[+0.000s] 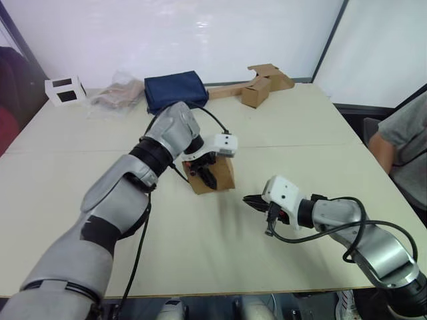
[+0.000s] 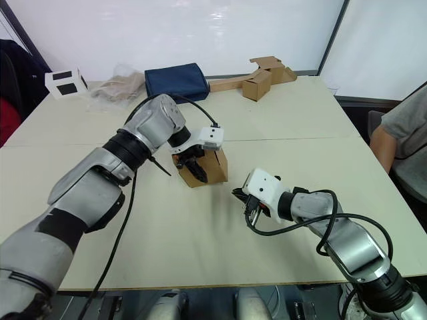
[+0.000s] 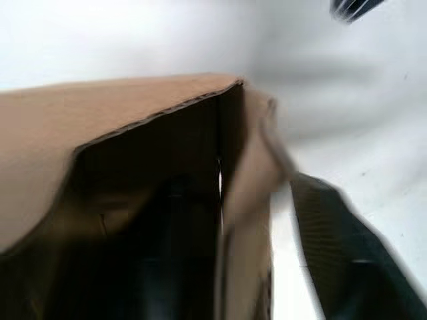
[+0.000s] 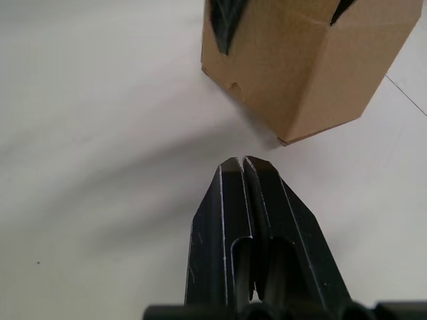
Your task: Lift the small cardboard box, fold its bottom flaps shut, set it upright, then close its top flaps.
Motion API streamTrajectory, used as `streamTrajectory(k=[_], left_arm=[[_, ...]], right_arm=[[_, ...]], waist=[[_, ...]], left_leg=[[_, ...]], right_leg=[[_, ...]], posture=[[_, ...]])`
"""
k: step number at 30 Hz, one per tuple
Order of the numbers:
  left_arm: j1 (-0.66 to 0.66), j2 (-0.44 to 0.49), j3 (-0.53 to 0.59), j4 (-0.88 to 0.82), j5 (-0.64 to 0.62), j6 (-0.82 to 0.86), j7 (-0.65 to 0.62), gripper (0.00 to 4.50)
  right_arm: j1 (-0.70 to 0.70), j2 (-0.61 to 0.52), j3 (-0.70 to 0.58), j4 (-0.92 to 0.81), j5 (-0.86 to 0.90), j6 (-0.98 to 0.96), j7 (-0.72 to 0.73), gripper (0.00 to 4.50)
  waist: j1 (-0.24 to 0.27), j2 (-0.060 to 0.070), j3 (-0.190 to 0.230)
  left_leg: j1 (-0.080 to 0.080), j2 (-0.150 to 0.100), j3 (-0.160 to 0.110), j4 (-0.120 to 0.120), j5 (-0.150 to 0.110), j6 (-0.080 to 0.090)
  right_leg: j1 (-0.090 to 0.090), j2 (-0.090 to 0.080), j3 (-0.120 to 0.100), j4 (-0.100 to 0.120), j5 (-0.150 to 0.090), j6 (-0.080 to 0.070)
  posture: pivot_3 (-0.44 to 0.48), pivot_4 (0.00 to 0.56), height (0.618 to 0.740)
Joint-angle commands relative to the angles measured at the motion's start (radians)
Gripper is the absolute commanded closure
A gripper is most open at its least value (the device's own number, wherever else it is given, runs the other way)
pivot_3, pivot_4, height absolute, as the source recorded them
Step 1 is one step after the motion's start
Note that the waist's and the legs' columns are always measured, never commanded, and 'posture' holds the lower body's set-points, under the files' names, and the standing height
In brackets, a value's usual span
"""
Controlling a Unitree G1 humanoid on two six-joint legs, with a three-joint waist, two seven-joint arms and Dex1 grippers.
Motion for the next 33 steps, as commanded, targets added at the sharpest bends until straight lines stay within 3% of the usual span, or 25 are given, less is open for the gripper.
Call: streamTrajectory(k=[1, 7, 9, 11, 14, 19, 24, 28, 33], left_arm=[[-0.082, 0.051, 0.056, -0.05, -0.124, 0.083, -0.004, 1.98], [-0.106, 0.163, 0.134, -0.122, -0.283, 0.201, -0.004, 1.98], [-0.082, 0.184, 0.249, -0.129, -0.31, 0.186, 0.026, 1.98], [-0.035, 0.198, 0.377, -0.135, -0.338, 0.135, 0.14, 1.98], [0.038, 0.207, 0.518, -0.125, -0.332, 0.121, 0.376, 2.74], [0.275, 0.224, 0.715, -0.275, -0.364, 0.097, 0.624, 4.35], [0.605, 0.178, 0.83, -0.506, -0.401, 0.12, 0.8, 4.35], [0.757, 0.113, 0.874, -0.652, -0.468, 0.177, 0.865, 4.35], [0.918, 0.028, 0.843, -0.729, -0.472, 0.159, 0.931, 4.35]], right_arm=[[-0.025, 0.016, -0.001, 0.005, -0.011, -0.021, 0.015, 4.5], [-0.049, 0.021, 0.011, 0.055, -0.028, -0.047, 0.047, 4.5], [-0.048, 0.016, 0.004, 0.075, -0.039, -0.062, 0.053, 4.5], [-0.042, 0.013, -0.004, 0.115, -0.07, -0.096, 0.043, 4.5], [-0.025, 0.065, -0.043, 0.214, -0.092, -0.164, -0.012, 4.5], [-0.008, 0.165, -0.118, 0.355, -0.093, -0.245, -0.091, 4.5], [-0.044, 0.228, -0.13, 0.47, -0.101, -0.288, -0.108, 4.5], [-0.068, 0.255, -0.11, 0.538, -0.118, -0.322, -0.094, 4.5], [-0.13, 0.324, -0.086, 0.61, -0.127, -0.342, -0.091, 4.5]], waist=[[-0.003, 0.0, 0.0], [-0.013, 0.0, 0.0], [-0.016, 0.0, 0.0], [-0.016, 0.0, 0.0], [-0.016, 0.0, 0.0], [-0.017, 0.001, -0.001], [-0.015, 0.0, -0.001], [-0.003, 0.0, -0.001], [0.005, 0.0, -0.002]], left_leg=[[0.0, 0.0, 0.0, 0.0, 0.0, 0.0], [0.0, 0.0, 0.0, 0.0, 0.0, 0.0], [0.0, 0.0, 0.0, 0.0, 0.0, 0.0], [0.0, 0.0, 0.0, 0.0, 0.0, 0.0], [0.001, 0.001, 0.0, 0.0, 0.0, 0.0], [0.001, 0.0, 0.0, 0.0, 0.001, -0.002], [0.001, 0.001, 0.001, 0.001, 0.004, -0.008], [0.001, 0.0, 0.001, 0.003, 0.005, -0.008], [0.002, 0.0, 0.002, 0.003, 0.004, -0.008]], right_leg=[[0.0, 0.0, 0.0, 0.0, 0.0, 0.0], [0.0, 0.0, 0.0, 0.0, 0.0, 0.0], [0.0, 0.0, 0.0, 0.001, 0.0, 0.0], [0.0, 0.0, 0.0, 0.001, 0.0, 0.0], [0.0, 0.0, 0.0, 0.001, 0.0, 0.0], [-0.001, -0.001, 0.0, 0.002, 0.0, 0.0], [-0.003, -0.002, 0.0, 0.007, 0.0, 0.0], [-0.003, -0.003, 0.0, 0.009, 0.0, 0.0], [-0.002, -0.002, 0.0, 0.009, 0.0, 0.0]], posture=[[0.0, 0.15, 0.74], [0.0, 0.15, 0.74], [0.0, 0.15, 0.74], [0.0, 0.15, 0.74], [0.0, 0.15, 0.74], [0.0, 0.15, 0.74], [0.0, 0.15, 0.74], [0.0, 0.15, 0.74], [0.0, 0.15, 0.74]])
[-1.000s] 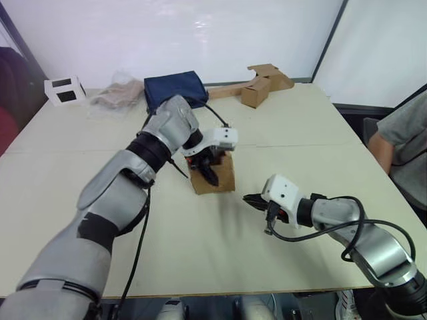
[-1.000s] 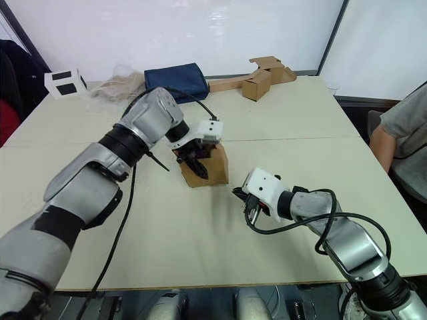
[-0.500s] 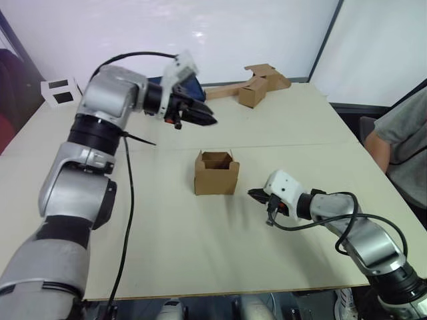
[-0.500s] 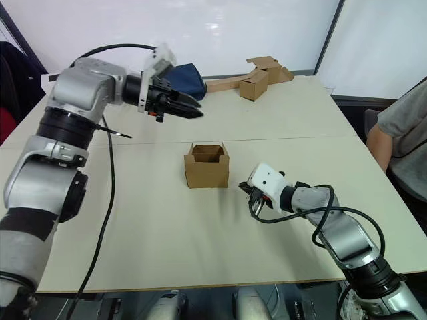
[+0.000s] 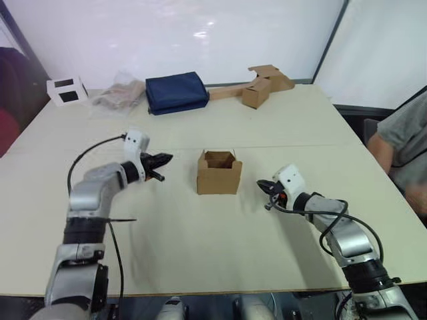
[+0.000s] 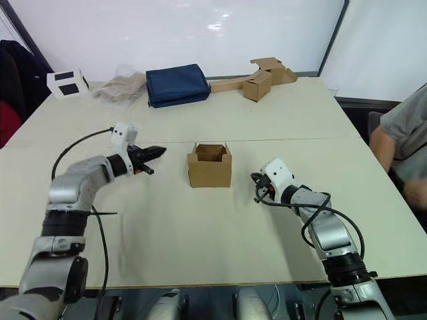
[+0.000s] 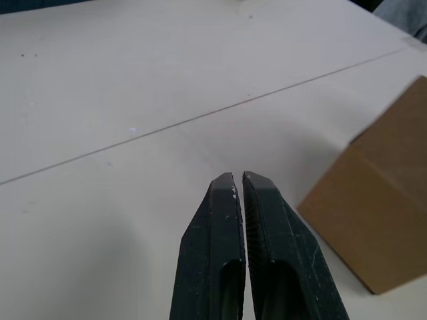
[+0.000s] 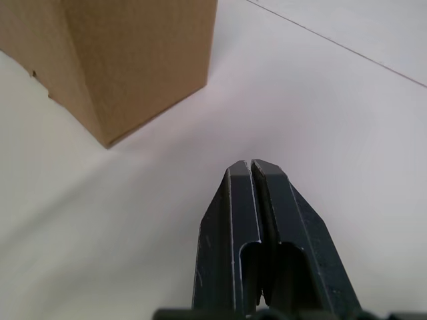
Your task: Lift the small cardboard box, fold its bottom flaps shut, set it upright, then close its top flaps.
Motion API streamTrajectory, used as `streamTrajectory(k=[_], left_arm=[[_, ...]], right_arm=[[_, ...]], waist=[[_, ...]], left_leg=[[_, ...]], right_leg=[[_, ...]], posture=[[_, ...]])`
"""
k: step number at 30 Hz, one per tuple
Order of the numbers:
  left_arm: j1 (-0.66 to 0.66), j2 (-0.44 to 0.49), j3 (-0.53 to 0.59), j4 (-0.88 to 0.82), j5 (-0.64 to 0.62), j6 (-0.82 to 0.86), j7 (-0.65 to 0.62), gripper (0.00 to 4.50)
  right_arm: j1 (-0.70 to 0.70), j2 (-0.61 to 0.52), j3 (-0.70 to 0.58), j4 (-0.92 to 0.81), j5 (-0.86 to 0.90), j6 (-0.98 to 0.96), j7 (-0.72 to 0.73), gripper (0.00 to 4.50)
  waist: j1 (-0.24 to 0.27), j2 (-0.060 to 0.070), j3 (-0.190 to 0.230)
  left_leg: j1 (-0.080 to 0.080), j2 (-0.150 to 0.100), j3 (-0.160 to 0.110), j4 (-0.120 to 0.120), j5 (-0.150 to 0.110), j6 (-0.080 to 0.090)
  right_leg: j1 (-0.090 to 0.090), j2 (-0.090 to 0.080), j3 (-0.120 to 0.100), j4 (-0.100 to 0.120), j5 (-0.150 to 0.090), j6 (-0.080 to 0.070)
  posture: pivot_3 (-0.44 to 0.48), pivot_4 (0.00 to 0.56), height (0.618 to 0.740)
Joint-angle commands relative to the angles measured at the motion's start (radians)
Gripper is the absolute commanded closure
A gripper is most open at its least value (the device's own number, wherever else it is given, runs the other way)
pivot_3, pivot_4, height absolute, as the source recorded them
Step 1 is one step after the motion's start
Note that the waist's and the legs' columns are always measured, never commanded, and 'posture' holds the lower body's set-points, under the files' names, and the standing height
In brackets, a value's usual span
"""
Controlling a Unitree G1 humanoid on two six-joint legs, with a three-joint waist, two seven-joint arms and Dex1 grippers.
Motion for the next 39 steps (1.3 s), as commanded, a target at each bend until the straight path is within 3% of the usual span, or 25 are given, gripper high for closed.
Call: streamTrajectory(k=[1, 11, 19, 31, 39], left_arm=[[0.065, -0.031, -0.019, -0.057, -0.015, -0.03, 0.024, 4.35], [0.133, -0.061, -0.142, -0.069, 0.016, -0.091, 0.016, 4.35], [0.18, -0.058, -0.215, -0.124, 0.006, -0.07, -0.019, 4.35], [0.277, -0.025, -0.214, -0.241, -0.071, 0.052, -0.051, 4.35], [0.316, 0.008, -0.256, -0.28, -0.08, 0.084, -0.085, 4.35]], right_arm=[[-0.048, 0.037, 0.009, 0.019, -0.01, -0.034, 0.004, 4.5], [-0.086, 0.093, 0.061, 0.088, -0.048, -0.062, 0.029, 4.5], [-0.028, 0.09, 0.074, 0.006, -0.044, -0.04, 0.069, 4.5], [0.12, 0.049, 0.118, -0.212, -0.029, 0.047, 0.136, 4.5], [0.148, 0.021, 0.146, -0.226, -0.058, 0.048, 0.153, 4.5]], waist=[[0.001, 0.0, 0.0], [0.002, 0.0, 0.0], [0.002, 0.0, 0.0], [0.003, 0.001, -0.001], [0.004, 0.001, -0.004]], left_leg=[[0.0, 0.0, 0.0, 0.0, 0.0, 0.0], [0.0, 0.0, 0.0, 0.0, 0.0, 0.0], [0.0, 0.0, 0.0, -0.001, 0.0, 0.0], [0.001, 0.0, 0.0, -0.001, -0.002, 0.004], [0.003, 0.0, 0.0, -0.001, -0.003, 0.005]], right_leg=[[0.0, 0.0, 0.0, 0.0, 0.0, 0.0], [0.0, 0.0, 0.0, 0.0, 0.0, 0.0], [0.0, 0.0, 0.0, 0.0, 0.0, 0.0], [0.001, 0.0, 0.0, 0.0, 0.0, 0.0], [0.003, 0.0, 0.0, -0.001, 0.0, 0.0]], posture=[[0.0, 0.15, 0.74], [0.0, 0.15, 0.74], [0.0, 0.15, 0.74], [0.0, 0.15, 0.74], [0.0, 0.15, 0.74]])
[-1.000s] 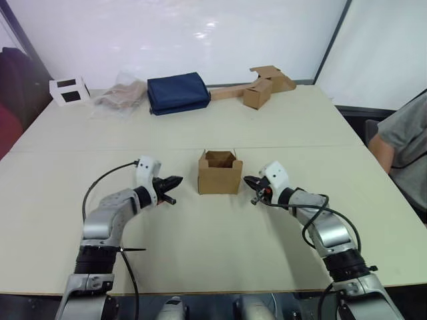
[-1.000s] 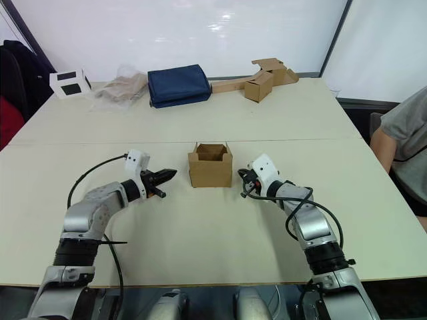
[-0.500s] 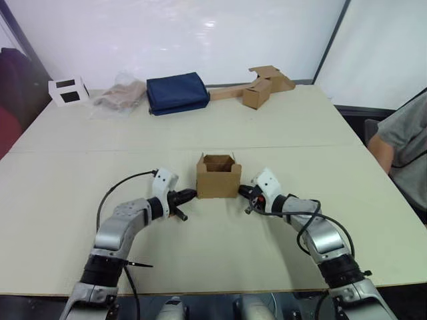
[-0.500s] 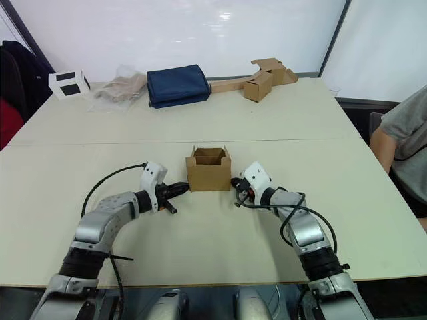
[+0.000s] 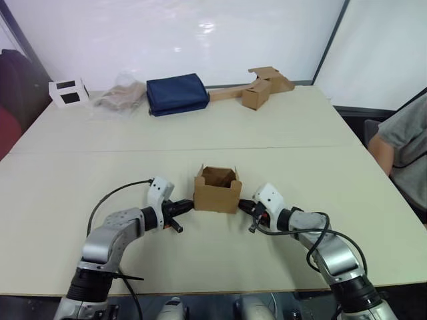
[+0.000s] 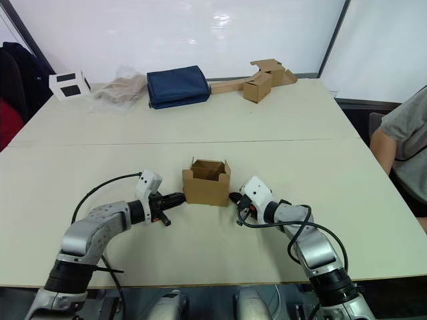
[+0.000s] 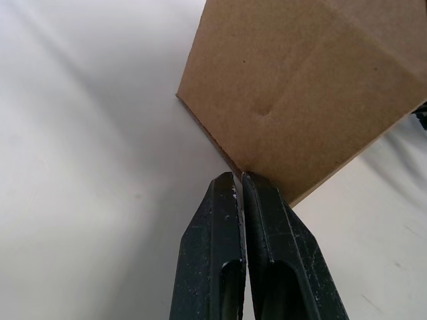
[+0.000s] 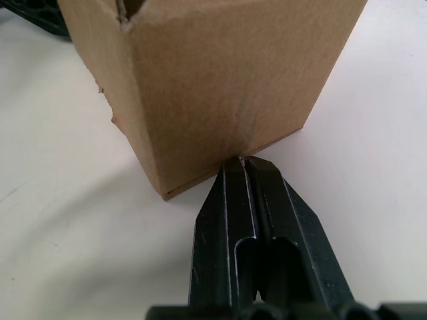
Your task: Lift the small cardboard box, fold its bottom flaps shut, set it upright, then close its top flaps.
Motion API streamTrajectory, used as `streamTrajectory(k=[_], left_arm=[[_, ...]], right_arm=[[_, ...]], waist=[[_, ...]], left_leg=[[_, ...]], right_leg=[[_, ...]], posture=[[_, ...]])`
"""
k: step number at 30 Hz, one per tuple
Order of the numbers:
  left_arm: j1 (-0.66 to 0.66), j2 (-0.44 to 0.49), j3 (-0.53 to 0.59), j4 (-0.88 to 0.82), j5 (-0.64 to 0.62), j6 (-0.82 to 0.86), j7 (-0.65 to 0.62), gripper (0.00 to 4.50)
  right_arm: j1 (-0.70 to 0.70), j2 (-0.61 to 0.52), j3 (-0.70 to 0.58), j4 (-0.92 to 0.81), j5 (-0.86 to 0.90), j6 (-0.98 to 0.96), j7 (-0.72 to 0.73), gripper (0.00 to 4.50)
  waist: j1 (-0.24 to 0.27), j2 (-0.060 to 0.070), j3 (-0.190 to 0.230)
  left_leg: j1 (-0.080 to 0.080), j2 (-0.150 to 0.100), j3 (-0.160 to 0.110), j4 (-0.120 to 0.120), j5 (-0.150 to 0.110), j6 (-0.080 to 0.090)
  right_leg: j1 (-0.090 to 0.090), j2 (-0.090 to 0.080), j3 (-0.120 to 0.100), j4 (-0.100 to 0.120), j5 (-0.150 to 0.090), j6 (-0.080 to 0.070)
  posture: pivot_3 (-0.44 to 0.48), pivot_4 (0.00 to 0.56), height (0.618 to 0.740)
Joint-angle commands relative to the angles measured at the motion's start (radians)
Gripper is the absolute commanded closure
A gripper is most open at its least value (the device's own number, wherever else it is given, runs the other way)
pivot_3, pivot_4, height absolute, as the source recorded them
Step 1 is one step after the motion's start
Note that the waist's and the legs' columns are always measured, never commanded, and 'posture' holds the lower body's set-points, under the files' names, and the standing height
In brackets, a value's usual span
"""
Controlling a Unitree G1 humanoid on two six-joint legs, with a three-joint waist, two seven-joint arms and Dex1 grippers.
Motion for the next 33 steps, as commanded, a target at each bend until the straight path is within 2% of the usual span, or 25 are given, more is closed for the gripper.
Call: streamTrajectory(k=[1, 9, 14, 19, 25, 33], left_arm=[[0.02, 0.015, -0.069, -0.03, -0.016, 0.012, -0.049, 4.35], [-0.006, 0.04, -0.037, 0.024, -0.032, 0.03, -0.067, 4.35], [-0.037, 0.139, -0.014, 0.049, -0.036, 0.003, -0.156, 4.35], [-0.203, 0.231, 0.04, 0.08, -0.096, 0.033, -0.24, 4.35], [-0.339, 0.217, 0.049, 0.125, -0.145, 0.049, -0.284, 4.35], [-0.358, 0.211, 0.006, 0.136, -0.142, 0.035, -0.34, 4.35]], right_arm=[[0.007, -0.002, 0.05, -0.025, -0.001, -0.012, 0.04, 4.5], [-0.018, -0.049, -0.001, 0.009, 0.02, -0.048, 0.097, 4.5], [-0.007, -0.126, -0.054, -0.008, 0.063, -0.073, 0.176, 4.5], [-0.085, -0.177, -0.155, -0.036, 0.188, 0.056, 0.222, 4.5], [-0.204, -0.131, -0.21, -0.046, 0.299, 0.152, 0.198, 4.5], [-0.216, -0.112, -0.184, -0.143, 0.369, 0.237, 0.173, 4.5]], waist=[[0.0, 0.0, -0.001], [0.002, 0.001, -0.005], [-0.001, 0.002, -0.005], [0.001, 0.001, -0.004], [-0.001, 0.002, -0.005], [0.0, 0.002, -0.005]], left_leg=[[0.0, 0.0, 0.0, 0.0, 0.0, 0.0], [0.005, 0.0, 0.0, -0.001, 0.0, 0.0], [0.007, 0.0, 0.0, -0.004, -0.001, 0.002], [0.008, 0.001, 0.0, -0.003, -0.001, 0.002], [0.007, 0.001, 0.0, -0.004, -0.002, 0.003], [0.005, 0.001, 0.0, -0.003, -0.002, 0.003]], right_leg=[[0.0, 0.0, 0.0, 0.0, 0.0, 0.0], [0.005, 0.0, 0.0, -0.002, 0.0, 0.0], [0.008, 0.0, 0.0, -0.006, 0.0, 0.0], [0.009, 0.001, -0.001, -0.006, 0.0, 0.0], [0.01, 0.001, -0.001, -0.01, 0.0, 0.0], [0.008, 0.001, -0.001, -0.01, 0.0, 0.0]], posture=[[0.0, 0.15, 0.74], [0.0, 0.15, 0.74], [0.0, 0.15, 0.74], [0.0, 0.15, 0.74], [0.0, 0.15, 0.74], [0.0, 0.15, 0.74]])
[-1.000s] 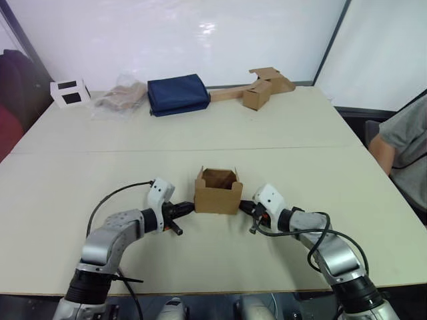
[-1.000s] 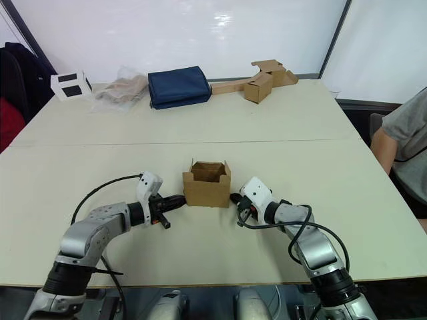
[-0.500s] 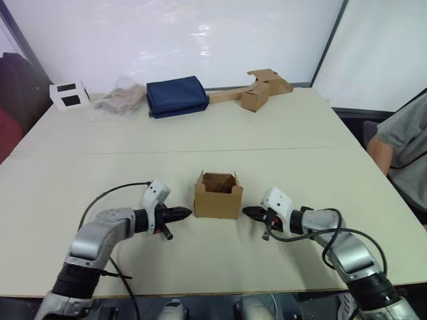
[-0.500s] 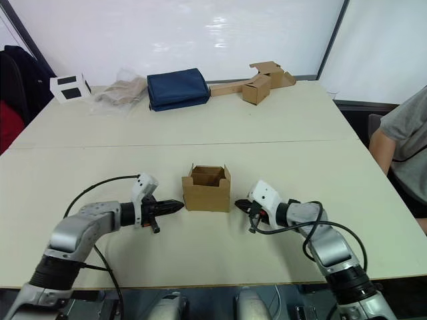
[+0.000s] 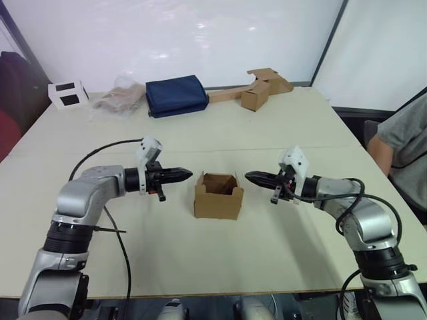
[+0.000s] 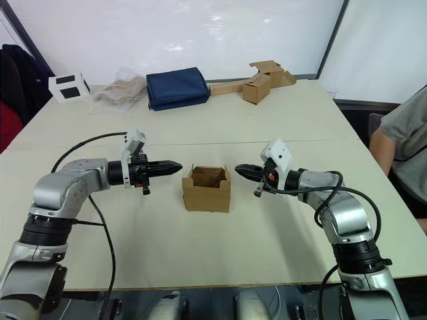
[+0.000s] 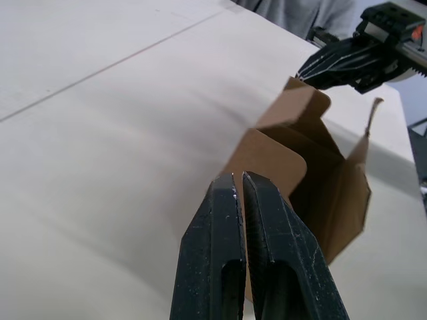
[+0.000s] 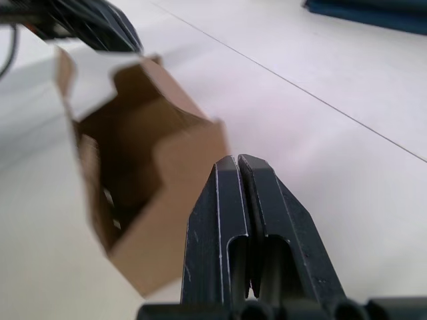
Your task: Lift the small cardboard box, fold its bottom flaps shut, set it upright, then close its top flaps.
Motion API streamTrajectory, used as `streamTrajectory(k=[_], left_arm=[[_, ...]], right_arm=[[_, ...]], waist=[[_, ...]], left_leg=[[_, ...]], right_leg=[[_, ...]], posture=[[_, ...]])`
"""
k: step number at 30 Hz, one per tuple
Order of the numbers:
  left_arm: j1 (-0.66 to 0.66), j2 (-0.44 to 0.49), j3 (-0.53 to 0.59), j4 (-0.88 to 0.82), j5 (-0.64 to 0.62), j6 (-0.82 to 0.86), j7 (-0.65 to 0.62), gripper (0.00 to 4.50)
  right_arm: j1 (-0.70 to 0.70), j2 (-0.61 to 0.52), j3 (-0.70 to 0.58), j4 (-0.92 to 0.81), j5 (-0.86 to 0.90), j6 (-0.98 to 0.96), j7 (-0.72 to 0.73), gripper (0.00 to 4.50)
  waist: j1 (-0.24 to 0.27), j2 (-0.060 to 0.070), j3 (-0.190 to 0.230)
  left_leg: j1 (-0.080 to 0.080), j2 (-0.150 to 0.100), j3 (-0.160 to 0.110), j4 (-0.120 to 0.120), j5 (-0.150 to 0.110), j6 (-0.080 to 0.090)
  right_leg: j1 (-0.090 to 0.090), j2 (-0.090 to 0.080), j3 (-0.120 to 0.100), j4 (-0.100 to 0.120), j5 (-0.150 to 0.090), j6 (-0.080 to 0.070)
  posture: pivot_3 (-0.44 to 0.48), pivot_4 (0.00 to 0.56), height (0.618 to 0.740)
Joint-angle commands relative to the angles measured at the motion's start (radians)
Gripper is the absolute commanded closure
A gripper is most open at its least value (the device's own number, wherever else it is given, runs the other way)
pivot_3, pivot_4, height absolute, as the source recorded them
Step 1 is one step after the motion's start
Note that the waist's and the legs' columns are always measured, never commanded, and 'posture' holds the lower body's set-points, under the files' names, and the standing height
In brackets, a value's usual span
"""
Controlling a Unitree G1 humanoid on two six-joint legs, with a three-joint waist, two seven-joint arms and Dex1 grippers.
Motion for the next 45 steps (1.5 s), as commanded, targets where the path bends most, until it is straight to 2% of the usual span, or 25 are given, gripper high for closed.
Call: streamTrajectory(k=[1, 8, 15, 24, 32, 37, 40, 45], left_arm=[[-0.02, -0.007, -0.013, -0.012, -0.01, -0.013, -0.017, 4.35], [-0.018, -0.027, -0.055, -0.032, 0.003, -0.007, -0.013, 4.35], [-0.001, -0.024, -0.095, -0.087, 0.002, 0.031, 0.004, 4.35], [0.01, -0.023, -0.132, -0.051, 0.054, -0.006, 0.014, 4.35], [0.015, -0.027, -0.123, -0.011, 0.067, -0.042, 0.013, 4.35], [0.014, -0.035, -0.123, 0.003, 0.067, -0.052, 0.015, 4.35], [0.01, -0.04, -0.121, 0.009, 0.064, -0.055, 0.017, 4.35], [0.009, -0.049, -0.105, -0.001, 0.046, -0.041, 0.025, 4.35]], right_arm=[[-0.006, 0.011, 0.008, -0.081, 0.034, 0.023, -0.016, 4.5], [0.016, 0.022, 0.038, -0.124, 0.051, 0.048, -0.033, 4.5], [0.021, 0.041, 0.088, -0.089, 0.015, 0.012, -0.047, 4.5], [0.023, 0.058, 0.127, -0.054, -0.01, -0.014, -0.045, 4.5], [0.023, 0.047, -0.011, -0.134, 0.18, 0.079, -0.018, 4.5], [-0.008, 0.058, -0.104, -0.13, 0.29, 0.141, -0.06, 4.5], [-0.007, 0.054, -0.107, -0.116, 0.291, 0.148, -0.078, 4.5], [0.027, 0.029, -0.02, -0.041, 0.134, 0.057, -0.102, 4.5]], waist=[[0.002, 0.0, 0.0], [0.001, 0.0, 0.0], [0.0, 0.0, 0.0], [0.001, 0.0, 0.0], [0.002, 0.0, 0.0], [0.001, 0.0, 0.0], [0.001, 0.0, 0.0], [0.001, 0.0, 0.0]], left_leg=[[0.0, 0.0, 0.0, 0.0, 0.0, 0.0], [-0.001, 0.0, 0.0, 0.0, 0.0, 0.0], [-0.001, 0.0, 0.0, 0.0, 0.0, 0.0], [-0.001, 0.0, 0.0, 0.0, 0.0, 0.0], [-0.001, 0.0, 0.0, 0.0, 0.0, 0.0], [-0.001, 0.0, 0.0, 0.0, 0.0, 0.0], [-0.001, 0.0, 0.0, 0.0, 0.0, 0.0], [-0.001, 0.0, 0.0, 0.0, 0.0, 0.0]], right_leg=[[0.0, 0.0, 0.0, 0.0, 0.0, 0.0], [-0.001, 0.0, 0.0, 0.0, 0.0, 0.0], [-0.001, 0.0, 0.0, 0.0, 0.0, 0.0], [-0.001, 0.0, 0.0, 0.0, 0.0, 0.0], [-0.001, 0.0, 0.0, 0.0, 0.0, 0.0], [0.0, 0.0, 0.0, 0.0, 0.0, 0.0], [0.0, 0.0, 0.0, 0.0, 0.0, 0.0], [0.0, 0.0, 0.0, 0.0, 0.0, 0.0]], posture=[[0.0, 0.15, 0.74], [0.0, 0.15, 0.74], [0.0, 0.15, 0.74], [0.0, 0.15, 0.74], [0.0, 0.15, 0.74], [0.0, 0.15, 0.74], [0.0, 0.15, 0.74], [0.0, 0.15, 0.74]])
